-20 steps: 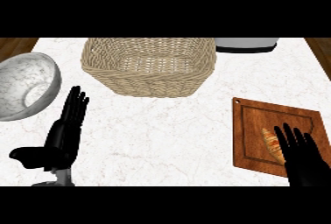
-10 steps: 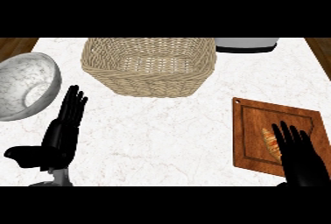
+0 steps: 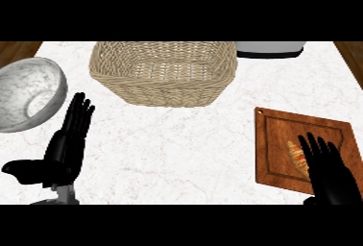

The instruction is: Pick the croissant from the cutting board and place it in the basket

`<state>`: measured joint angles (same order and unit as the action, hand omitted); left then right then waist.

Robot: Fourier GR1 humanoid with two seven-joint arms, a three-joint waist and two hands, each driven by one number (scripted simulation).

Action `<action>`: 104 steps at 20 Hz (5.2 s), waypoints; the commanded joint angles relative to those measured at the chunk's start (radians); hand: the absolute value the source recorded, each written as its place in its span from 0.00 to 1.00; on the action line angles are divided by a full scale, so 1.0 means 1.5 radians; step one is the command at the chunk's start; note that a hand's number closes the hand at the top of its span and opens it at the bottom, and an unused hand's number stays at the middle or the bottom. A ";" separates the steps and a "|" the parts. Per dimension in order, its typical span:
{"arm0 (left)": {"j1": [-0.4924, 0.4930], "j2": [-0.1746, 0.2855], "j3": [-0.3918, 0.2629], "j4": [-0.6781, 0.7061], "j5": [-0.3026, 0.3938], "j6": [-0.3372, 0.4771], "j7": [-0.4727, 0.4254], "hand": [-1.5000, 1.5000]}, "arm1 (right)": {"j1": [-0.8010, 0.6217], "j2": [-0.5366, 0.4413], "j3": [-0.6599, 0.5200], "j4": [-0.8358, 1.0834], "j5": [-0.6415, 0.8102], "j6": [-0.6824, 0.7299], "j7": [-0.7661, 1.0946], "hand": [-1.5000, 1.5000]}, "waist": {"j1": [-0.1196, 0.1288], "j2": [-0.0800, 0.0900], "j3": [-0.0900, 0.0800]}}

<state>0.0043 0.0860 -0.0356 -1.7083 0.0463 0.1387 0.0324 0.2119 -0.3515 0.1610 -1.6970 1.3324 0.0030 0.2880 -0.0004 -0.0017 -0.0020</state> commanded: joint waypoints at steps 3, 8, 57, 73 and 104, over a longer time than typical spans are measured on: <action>-0.021 0.001 0.012 -0.008 -0.006 -0.001 0.025 0.50 | -0.069 0.027 -0.038 0.084 -0.002 -0.015 -0.022 0.00 | 0.001 0.001 0.001; 0.013 -0.033 -0.013 0.014 -0.022 0.001 -0.024 0.50 | -0.031 0.019 -0.057 0.056 0.000 -0.002 -0.044 0.00 | 0.000 0.001 0.001; -0.071 -0.032 -0.036 0.061 -0.017 -0.049 -0.003 0.50 | -0.590 0.234 0.445 0.064 -0.221 -0.272 0.592 1.00 | 0.106 0.006 -0.002; -0.075 -0.032 -0.018 0.083 -0.026 -0.031 -0.017 0.50 | -0.856 0.234 0.416 0.307 -0.290 -0.262 0.746 1.00 | 0.070 0.007 -0.001; -0.034 -0.022 0.012 0.027 -0.015 -0.024 -0.011 0.50 | -0.860 0.234 0.453 0.607 -0.471 -0.449 0.546 1.00 | 0.027 0.006 0.001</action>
<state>-0.0390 0.0556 -0.0288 -1.6846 0.0255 0.0963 0.0321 -1.1159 0.0001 0.8180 -0.8292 0.6387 -0.5810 1.0340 0.0503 -0.0016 0.0003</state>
